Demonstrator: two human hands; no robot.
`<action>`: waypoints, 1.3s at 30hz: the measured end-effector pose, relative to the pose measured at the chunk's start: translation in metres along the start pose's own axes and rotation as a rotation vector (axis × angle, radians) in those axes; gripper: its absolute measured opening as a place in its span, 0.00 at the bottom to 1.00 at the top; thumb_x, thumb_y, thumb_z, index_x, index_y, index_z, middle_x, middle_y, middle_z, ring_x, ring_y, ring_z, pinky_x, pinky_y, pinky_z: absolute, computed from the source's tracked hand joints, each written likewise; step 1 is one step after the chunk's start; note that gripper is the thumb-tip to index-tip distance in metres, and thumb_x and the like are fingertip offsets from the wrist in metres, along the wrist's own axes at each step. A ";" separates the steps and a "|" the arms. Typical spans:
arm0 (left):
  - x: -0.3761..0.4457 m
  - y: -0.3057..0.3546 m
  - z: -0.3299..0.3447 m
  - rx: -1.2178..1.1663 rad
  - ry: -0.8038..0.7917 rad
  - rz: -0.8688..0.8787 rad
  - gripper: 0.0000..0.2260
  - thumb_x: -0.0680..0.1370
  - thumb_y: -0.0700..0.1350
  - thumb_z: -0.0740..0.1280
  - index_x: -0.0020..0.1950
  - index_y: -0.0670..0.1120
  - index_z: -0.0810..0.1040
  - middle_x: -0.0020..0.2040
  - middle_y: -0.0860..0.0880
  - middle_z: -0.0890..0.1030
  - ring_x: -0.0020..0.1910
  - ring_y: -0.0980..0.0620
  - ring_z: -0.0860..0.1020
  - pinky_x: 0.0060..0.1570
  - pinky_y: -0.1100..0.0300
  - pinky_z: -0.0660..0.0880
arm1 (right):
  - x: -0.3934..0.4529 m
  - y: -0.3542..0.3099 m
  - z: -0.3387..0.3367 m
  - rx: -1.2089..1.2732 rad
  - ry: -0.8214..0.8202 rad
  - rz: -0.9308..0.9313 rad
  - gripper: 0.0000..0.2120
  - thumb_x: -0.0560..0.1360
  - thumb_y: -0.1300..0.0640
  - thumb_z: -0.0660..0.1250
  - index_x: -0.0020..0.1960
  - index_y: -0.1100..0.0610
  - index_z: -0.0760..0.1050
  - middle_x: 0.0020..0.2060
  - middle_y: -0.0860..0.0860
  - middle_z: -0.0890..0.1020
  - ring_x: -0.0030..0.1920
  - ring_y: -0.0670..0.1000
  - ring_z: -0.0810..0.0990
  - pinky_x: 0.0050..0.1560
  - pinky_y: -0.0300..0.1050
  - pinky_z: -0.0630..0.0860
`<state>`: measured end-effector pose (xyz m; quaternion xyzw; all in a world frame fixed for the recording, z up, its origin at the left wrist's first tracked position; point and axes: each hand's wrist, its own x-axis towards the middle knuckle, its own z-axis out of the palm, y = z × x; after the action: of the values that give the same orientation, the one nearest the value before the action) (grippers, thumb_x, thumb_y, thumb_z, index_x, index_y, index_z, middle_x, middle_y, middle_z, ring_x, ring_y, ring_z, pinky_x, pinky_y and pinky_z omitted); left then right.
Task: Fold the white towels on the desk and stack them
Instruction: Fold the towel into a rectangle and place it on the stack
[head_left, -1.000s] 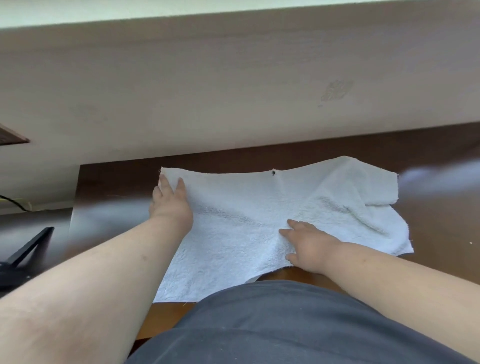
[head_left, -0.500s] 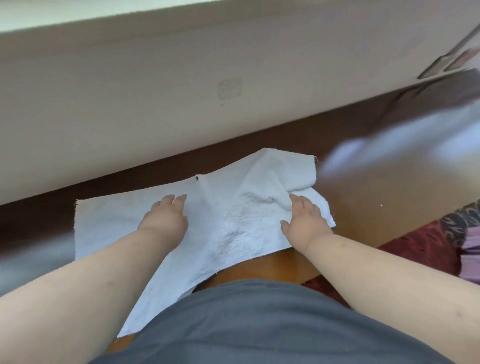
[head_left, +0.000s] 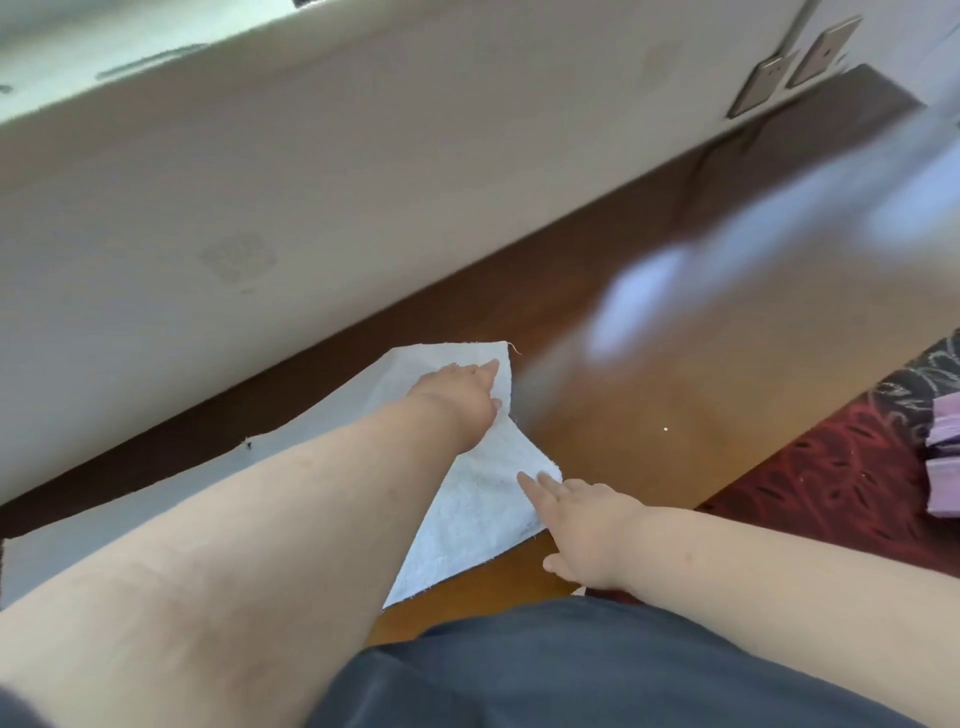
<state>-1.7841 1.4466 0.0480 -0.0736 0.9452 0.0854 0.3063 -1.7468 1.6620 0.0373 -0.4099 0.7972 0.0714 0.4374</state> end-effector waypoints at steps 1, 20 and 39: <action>0.009 0.006 0.000 0.033 -0.057 -0.035 0.26 0.84 0.56 0.50 0.81 0.51 0.50 0.80 0.49 0.59 0.78 0.45 0.57 0.72 0.47 0.60 | -0.002 0.007 0.000 -0.024 -0.014 -0.035 0.45 0.80 0.44 0.62 0.81 0.49 0.32 0.82 0.54 0.46 0.79 0.59 0.58 0.73 0.56 0.65; 0.086 0.009 -0.022 0.017 -0.028 -0.178 0.26 0.84 0.53 0.50 0.82 0.55 0.48 0.82 0.48 0.47 0.79 0.42 0.52 0.76 0.48 0.55 | -0.018 0.070 0.009 -0.372 0.174 -0.016 0.26 0.83 0.43 0.55 0.74 0.56 0.68 0.72 0.56 0.67 0.73 0.63 0.60 0.74 0.65 0.54; 0.106 -0.004 -0.036 0.079 0.281 0.006 0.24 0.80 0.40 0.59 0.76 0.50 0.62 0.75 0.49 0.65 0.69 0.43 0.66 0.64 0.45 0.69 | -0.016 0.107 0.009 0.729 0.513 0.506 0.24 0.78 0.48 0.67 0.71 0.50 0.64 0.54 0.48 0.80 0.43 0.47 0.80 0.42 0.46 0.80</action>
<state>-1.8889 1.4257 0.0133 -0.0698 0.9817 0.0379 0.1733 -1.8133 1.7453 0.0178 -0.0293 0.9263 -0.2107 0.3111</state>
